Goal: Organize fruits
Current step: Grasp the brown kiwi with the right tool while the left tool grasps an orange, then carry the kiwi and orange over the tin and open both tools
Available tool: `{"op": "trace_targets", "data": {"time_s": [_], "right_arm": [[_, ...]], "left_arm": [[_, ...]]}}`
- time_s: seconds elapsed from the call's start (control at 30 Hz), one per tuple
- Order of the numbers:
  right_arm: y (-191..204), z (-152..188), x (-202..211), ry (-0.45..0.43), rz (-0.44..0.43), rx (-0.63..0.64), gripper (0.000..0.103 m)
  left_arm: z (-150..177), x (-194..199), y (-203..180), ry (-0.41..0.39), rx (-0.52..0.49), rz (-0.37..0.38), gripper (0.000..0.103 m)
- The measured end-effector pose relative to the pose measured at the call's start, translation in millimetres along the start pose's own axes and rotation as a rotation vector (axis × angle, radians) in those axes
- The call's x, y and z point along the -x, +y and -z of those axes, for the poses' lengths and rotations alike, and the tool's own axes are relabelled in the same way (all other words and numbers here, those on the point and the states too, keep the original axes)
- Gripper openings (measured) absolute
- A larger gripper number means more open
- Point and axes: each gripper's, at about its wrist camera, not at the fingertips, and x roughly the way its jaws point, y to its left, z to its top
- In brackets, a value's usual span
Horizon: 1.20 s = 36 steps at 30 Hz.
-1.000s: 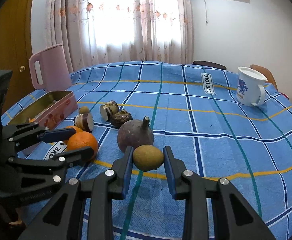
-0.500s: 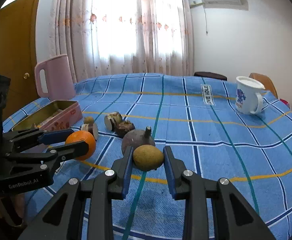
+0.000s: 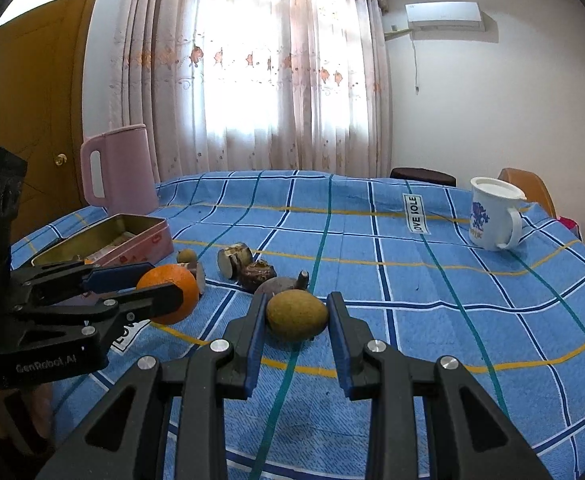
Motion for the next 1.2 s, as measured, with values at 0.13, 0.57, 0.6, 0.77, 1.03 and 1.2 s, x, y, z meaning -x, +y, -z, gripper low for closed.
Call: {"op": "trace_targets", "data": {"time_s": [0.13, 0.57, 0.6, 0.77, 1.03, 1.2], "right_arm": [[1, 1, 4, -0.022, -0.001, 0.006, 0.031], [2, 2, 9, -0.061, -0.004, 0.019, 0.031], [2, 3, 11, -0.067, -0.004, 0.021, 0.031], [4, 3, 14, -0.092, -0.013, 0.031, 0.031], [3, 3, 17, -0.103, -0.016, 0.032, 0.031], [3, -2, 15, -0.098, -0.042, 0.017, 0.031]], "left_arm": [[-1, 3, -1, -0.02, -0.005, -0.01, 0.046], [-5, 16, -3, -0.088, -0.026, -0.035, 0.046], [-5, 17, -3, -0.093, -0.027, -0.037, 0.046], [-7, 21, -3, -0.115, -0.032, -0.047, 0.046], [-8, 28, -1, -0.141, -0.032, -0.056, 0.046], [-9, 34, 0, -0.159, -0.034, -0.065, 0.046]]}}
